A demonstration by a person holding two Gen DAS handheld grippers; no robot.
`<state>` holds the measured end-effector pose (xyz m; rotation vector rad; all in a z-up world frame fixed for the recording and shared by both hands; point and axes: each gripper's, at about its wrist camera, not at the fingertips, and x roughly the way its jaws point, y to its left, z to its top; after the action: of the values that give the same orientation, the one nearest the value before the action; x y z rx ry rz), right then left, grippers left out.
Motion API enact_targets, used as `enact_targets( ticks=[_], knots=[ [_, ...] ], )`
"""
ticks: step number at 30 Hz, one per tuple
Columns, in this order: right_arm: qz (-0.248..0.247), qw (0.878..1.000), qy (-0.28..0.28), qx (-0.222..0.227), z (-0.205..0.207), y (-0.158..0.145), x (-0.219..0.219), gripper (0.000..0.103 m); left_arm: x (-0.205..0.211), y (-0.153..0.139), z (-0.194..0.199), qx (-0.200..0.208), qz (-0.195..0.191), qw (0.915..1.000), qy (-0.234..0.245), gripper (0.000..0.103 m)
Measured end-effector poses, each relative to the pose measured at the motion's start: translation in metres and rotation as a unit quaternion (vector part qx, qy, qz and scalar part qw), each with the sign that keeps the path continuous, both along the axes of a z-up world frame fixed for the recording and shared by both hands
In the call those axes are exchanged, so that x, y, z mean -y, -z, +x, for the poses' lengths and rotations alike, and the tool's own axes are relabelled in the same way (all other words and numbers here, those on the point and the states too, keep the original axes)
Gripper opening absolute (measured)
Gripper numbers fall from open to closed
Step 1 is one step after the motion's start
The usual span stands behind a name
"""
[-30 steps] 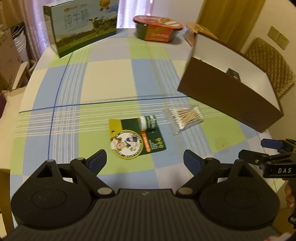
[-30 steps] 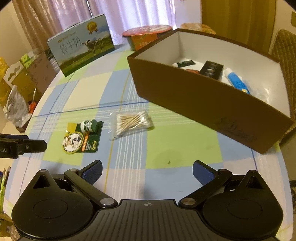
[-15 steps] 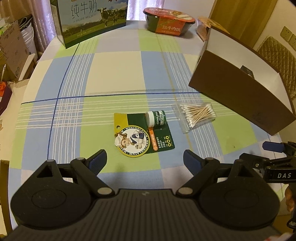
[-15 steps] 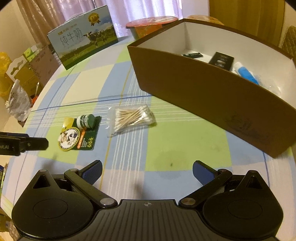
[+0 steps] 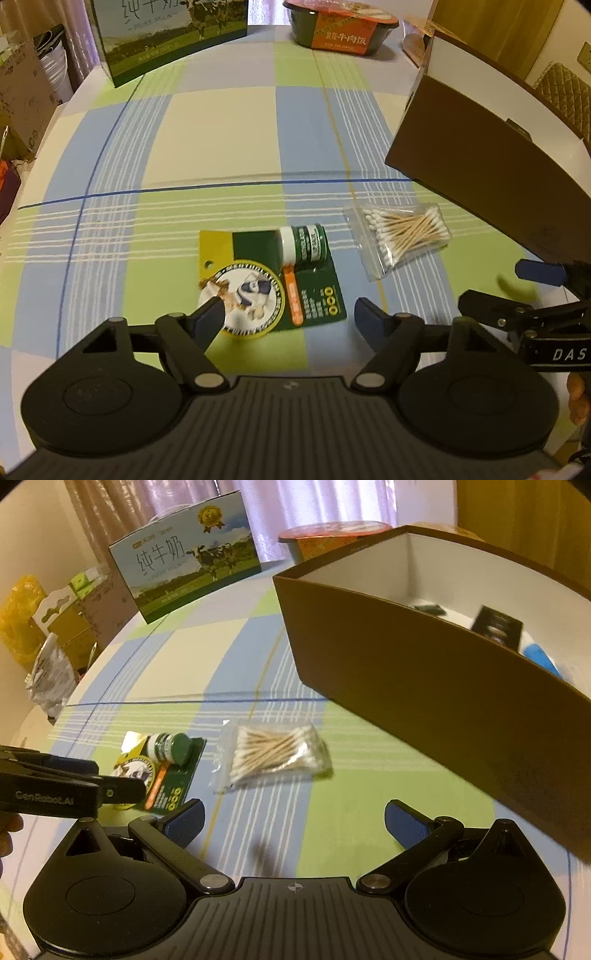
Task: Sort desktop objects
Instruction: 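Grasp the carded green lip salve jar with the left tool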
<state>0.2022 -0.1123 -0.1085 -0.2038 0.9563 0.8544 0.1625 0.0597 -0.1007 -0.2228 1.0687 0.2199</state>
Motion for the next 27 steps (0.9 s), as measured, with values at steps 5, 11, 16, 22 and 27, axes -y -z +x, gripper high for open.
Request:
enact_targets(
  ticks=[5, 11, 16, 22, 27],
  knots=[
    [0.001, 1.000, 0.000, -0.005, 0.010, 0.007, -0.005, 0.101, 0.000, 0.011, 0.018, 0.005, 0.011, 0.9999, 0.001, 0.067],
    [0.000, 1.000, 0.003, -0.002, 0.021, 0.011, -0.009, 0.101, -0.001, 0.022, 0.038, 0.000, 0.002, 1.0000, 0.000, 0.055],
    [0.002, 1.000, 0.006, -0.006, 0.028, 0.015, -0.012, 0.101, -0.001, 0.030, 0.052, -0.001, 0.005, 1.0000, 0.002, 0.039],
    [0.008, 1.000, -0.010, -0.007, 0.029, 0.016, -0.021, 0.100, -0.012, 0.033, 0.053, 0.002, 0.014, 0.9999, 0.001, 0.030],
    [0.000, 0.999, -0.033, 0.002, 0.026, 0.019, -0.038, 0.100, -0.037, 0.032, 0.040, -0.001, 0.018, 0.9995, -0.028, 0.030]
  ],
)
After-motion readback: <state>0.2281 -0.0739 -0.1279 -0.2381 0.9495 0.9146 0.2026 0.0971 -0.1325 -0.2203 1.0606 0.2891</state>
